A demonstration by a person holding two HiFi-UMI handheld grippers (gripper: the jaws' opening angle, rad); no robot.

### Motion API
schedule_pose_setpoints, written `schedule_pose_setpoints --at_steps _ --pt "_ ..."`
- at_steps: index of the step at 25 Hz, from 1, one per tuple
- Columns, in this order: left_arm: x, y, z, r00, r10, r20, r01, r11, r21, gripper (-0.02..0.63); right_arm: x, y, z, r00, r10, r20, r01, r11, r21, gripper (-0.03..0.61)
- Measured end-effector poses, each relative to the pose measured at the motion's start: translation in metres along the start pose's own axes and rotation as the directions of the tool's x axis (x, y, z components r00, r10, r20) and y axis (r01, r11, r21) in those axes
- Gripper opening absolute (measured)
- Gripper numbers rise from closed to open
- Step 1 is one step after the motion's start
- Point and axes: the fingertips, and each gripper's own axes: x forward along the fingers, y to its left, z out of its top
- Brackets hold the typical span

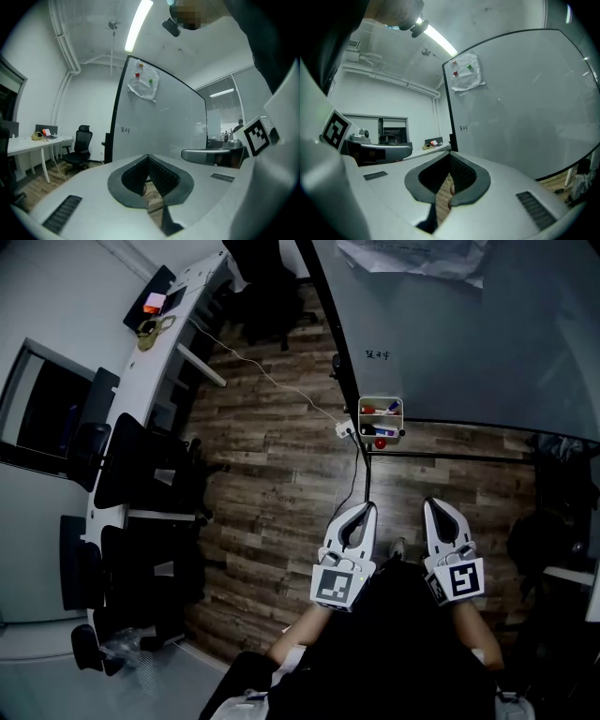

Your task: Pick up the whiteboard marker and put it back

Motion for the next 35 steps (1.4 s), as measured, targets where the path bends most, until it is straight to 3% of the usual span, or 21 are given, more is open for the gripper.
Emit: schedule_pose_setpoints --at_steps 7,12,27,35 --pt "0.006 -0.003 -0.010 0.999 0.045 -0.020 -0.045 0.999 0.016 -0.003 0.005 -0.011 -0.010 0.999 0.037 -0.023 -0.037 0.999 0.016 0.014" --pt "0.011 -0.002 -0.011 0.998 0.065 -0.012 -0.066 0.998 -0.018 -0.003 0.009 -0.015 -0.010 0.999 0.049 -0.006 -0.049 0.999 0.017 0.014" --pt "0.061 0.027 -0.005 1.000 -0.009 0.005 0.009 1.000 -0.009 -0.003 0.054 -0.039 -0.021 0.996 -0.033 -0.089 0.032 0.999 -0.014 0.014" --pt "0.089 0.044 0.002 0.999 -0.047 0.020 0.047 0.999 -0.004 -0.002 0.084 -0.045 -0.023 0.992 -0.036 -0.120 0.033 0.999 -0.029 0.014"
